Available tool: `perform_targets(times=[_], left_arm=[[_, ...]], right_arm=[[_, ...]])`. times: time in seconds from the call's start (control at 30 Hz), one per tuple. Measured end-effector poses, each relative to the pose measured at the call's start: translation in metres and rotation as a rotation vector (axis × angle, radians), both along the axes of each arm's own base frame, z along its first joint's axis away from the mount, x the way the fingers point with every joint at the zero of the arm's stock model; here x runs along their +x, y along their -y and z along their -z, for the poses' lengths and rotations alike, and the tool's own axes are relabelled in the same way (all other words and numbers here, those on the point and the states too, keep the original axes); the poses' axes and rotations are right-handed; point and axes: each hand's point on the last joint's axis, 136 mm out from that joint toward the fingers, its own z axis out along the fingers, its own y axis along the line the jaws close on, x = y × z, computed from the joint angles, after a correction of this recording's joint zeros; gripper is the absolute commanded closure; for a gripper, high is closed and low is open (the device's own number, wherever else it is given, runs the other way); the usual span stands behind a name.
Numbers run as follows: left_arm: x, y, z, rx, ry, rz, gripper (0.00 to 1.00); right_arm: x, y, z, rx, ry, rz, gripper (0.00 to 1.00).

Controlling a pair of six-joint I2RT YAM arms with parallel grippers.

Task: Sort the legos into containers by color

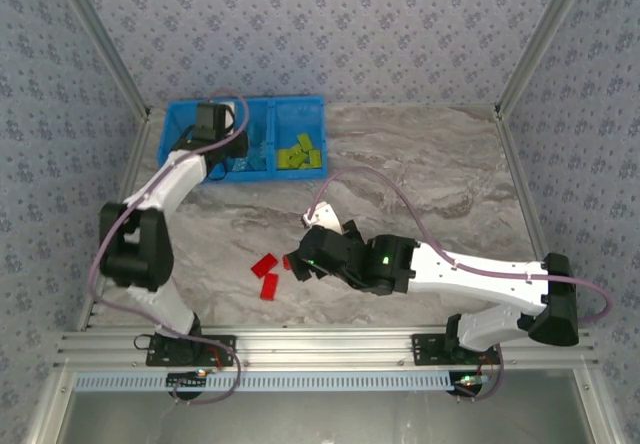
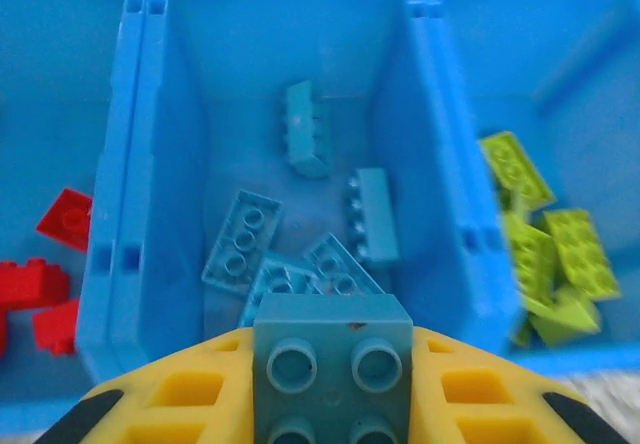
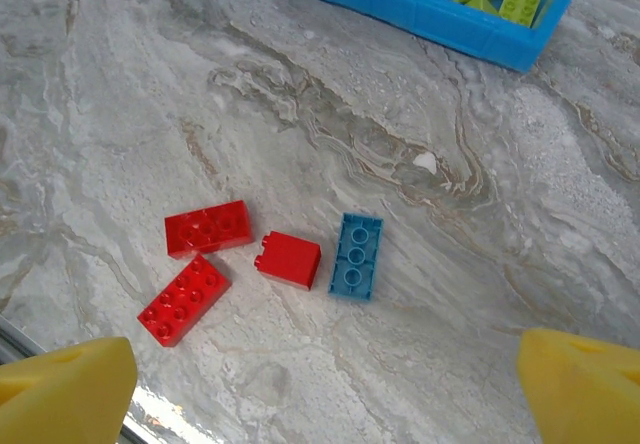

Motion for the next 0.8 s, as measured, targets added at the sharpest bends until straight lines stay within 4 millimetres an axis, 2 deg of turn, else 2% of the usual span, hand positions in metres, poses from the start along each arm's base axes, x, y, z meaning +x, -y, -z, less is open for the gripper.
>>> perform_targets(times=[0.07,0.17,0.27,0.33,0.43,0.47,0.6,0.7,0.8], left_arm=[[0.012,0.003,0.017,-0.001,-0.038,0.007,0.47],[0.011,0.008,0.028,-0.014,-0.08,0.022,0.43],[0.005,0.013,0.013,-0.05,-0.058,0.04,0.42],[-0.012,0.016,-0.001,-0.076,-0.036,0.049,0.4],[-0.061,0.025,-0.027,-0.136,0.004,0.069,0.36],[-0.084,0.032,-0.036,-0.16,0.023,0.087,0.35],[-0.181,0.081,-0.055,-0.234,0.064,0.231,0.33],[-0.244,0.113,-0.047,-0.242,0.024,0.347,0.33],[-0.287,0.12,-0.023,-0.177,-0.068,0.386,0.32]], right_arm=[[0.0,0.001,0.0,0.001,-0.002,0.003,0.0],[0.0,0.003,-0.001,0.006,-0.001,0.01,0.0],[0.001,0.011,0.002,-0.002,-0.001,0.02,0.0],[0.004,0.014,0.005,-0.005,-0.002,0.033,0.0],[0.013,0.019,0.009,-0.006,-0.003,0.059,0.0],[0.016,0.02,0.012,-0.003,-0.004,0.069,0.0],[0.028,0.029,0.021,0.015,-0.021,0.105,0.0],[0.036,0.037,0.022,0.035,-0.028,0.133,0.0],[0.04,0.045,0.022,0.059,-0.032,0.152,0.0]])
